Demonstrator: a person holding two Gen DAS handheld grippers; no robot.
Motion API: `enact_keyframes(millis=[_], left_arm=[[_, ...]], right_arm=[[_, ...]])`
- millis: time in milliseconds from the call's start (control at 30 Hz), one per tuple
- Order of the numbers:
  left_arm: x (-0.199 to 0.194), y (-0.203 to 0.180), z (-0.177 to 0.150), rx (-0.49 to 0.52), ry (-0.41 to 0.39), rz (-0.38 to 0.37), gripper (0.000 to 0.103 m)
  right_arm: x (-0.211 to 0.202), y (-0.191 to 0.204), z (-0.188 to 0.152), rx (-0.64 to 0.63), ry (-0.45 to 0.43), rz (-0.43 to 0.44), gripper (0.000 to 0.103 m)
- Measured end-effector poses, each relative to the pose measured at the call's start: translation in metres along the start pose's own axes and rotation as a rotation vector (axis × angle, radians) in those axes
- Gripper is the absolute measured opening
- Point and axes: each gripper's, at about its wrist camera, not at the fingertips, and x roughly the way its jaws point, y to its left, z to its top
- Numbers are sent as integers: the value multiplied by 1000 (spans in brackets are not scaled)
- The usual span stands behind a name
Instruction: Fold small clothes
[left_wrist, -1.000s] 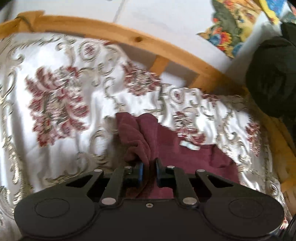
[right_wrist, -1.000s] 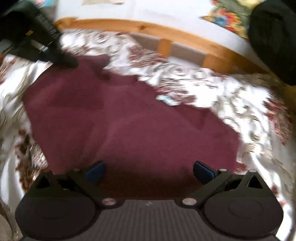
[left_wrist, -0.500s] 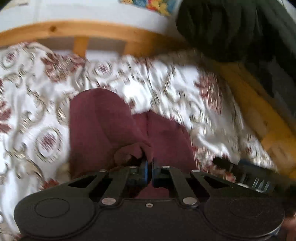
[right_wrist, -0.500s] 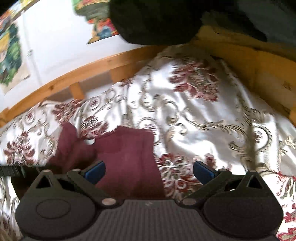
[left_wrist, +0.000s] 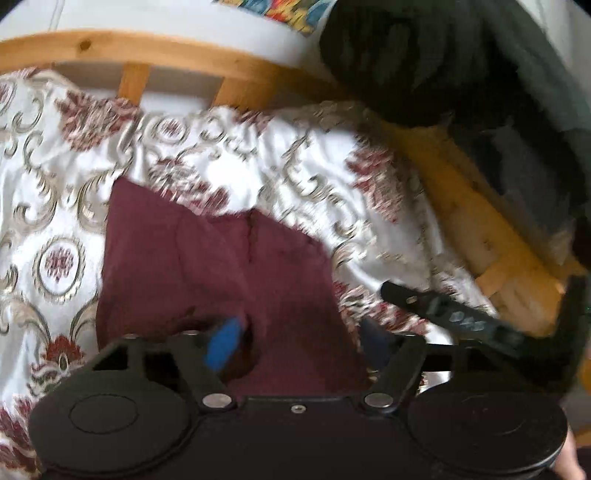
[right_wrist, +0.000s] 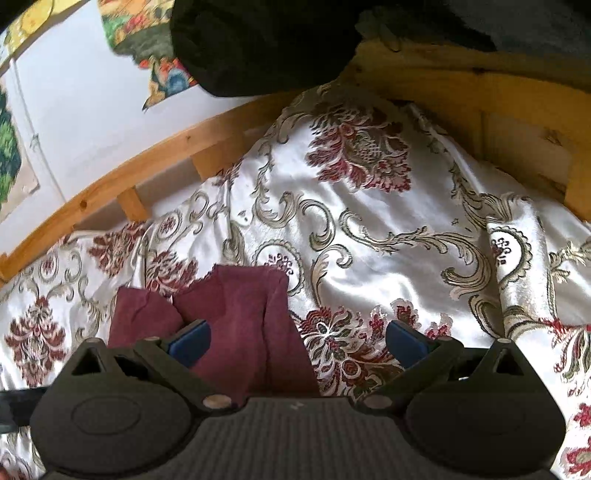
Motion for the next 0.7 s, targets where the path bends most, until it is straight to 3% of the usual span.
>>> enact_keyframes(millis=[200, 300, 533, 700], left_arm=[[-35, -5, 9, 83, -99, -58, 102], [-49, 2, 7, 130, -128, -45, 102], [-53, 34, -9, 156, -79, 32, 102], [-50, 54, -37, 158, -58, 58, 102]], right_arm=[[5, -2, -5, 24, 4, 3, 103], [6, 4, -9, 2, 4, 7, 103], [6, 16, -14, -43, -39, -12, 103], [6, 21, -18, -40, -64, 57, 103]])
